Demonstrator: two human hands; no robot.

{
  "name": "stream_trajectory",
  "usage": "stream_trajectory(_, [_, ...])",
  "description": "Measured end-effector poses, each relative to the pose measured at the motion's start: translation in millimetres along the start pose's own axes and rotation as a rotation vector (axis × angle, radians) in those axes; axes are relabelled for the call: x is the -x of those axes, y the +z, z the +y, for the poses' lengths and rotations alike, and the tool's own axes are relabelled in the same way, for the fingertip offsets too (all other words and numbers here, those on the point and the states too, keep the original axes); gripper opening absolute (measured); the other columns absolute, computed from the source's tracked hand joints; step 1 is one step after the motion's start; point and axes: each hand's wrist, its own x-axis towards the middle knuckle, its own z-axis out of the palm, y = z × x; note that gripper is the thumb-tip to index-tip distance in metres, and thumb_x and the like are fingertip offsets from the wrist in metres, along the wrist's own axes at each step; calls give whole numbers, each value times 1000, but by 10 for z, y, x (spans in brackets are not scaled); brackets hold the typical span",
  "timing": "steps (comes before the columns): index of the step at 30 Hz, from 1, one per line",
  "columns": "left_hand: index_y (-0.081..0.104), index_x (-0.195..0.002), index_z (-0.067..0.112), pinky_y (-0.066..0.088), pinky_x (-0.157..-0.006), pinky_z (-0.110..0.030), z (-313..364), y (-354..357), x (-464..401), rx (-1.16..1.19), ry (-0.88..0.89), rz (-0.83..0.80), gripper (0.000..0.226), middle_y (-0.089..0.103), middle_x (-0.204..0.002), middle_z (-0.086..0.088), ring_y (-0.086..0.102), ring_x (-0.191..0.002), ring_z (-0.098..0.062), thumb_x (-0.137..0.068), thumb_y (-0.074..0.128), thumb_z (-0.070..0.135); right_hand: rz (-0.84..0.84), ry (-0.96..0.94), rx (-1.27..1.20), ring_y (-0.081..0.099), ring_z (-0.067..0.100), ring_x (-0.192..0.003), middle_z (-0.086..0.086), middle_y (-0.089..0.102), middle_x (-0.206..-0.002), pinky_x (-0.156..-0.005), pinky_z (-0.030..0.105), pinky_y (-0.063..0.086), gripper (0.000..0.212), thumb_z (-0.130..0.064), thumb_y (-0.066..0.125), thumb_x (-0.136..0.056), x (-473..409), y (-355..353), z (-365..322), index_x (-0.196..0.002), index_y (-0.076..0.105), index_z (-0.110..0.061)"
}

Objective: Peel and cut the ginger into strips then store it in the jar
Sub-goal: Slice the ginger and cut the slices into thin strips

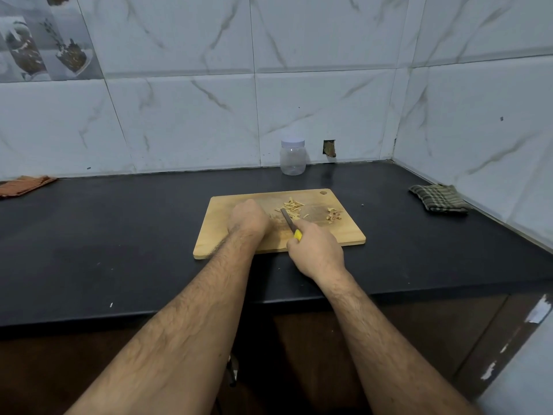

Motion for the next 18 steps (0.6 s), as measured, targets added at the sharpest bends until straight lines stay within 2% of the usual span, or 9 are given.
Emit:
stream_trajectory(4, [71,-102,14,47,-71,-29,-50,-32,-18,49,-8,-30,22,70,-107,-4,65,-101,-23,-85,75,27,-1,10,-4,59,22,-100,-1,66,-114,-68,30,39,42,-21,50,-93,-3,2,-3,-134,58,-26])
stream_trajectory(8, [71,-108,20,52,-80,-31,-76,-56,-13,97,-14,-36,36,70,-109,-1,64,-104,-21,-78,83,34,0,11,1,59,22,-102,-1,66,-116,-68,30,39,43,-21,50,-93,7,-1,-9,-136,57,-26])
stream_trajectory(14, [72,-103,23,53,-82,-31,-123,-63,17,119,-2,3,33,71,-105,0,64,-102,-19,-76,85,37,0,6,1,57,20,-98,-1,66,-116,-67,29,37,44,-21,50,-93,23,-25,-18,-137,56,-26])
stream_trajectory(18, [72,-103,23,52,-80,-30,-108,-63,76,119,14,29,28,71,-106,1,64,-103,-19,-79,83,33,-1,6,-3,59,21,-103,0,66,-119,-68,29,38,45,-21,50,-94,30,-29,-25,-139,55,-26])
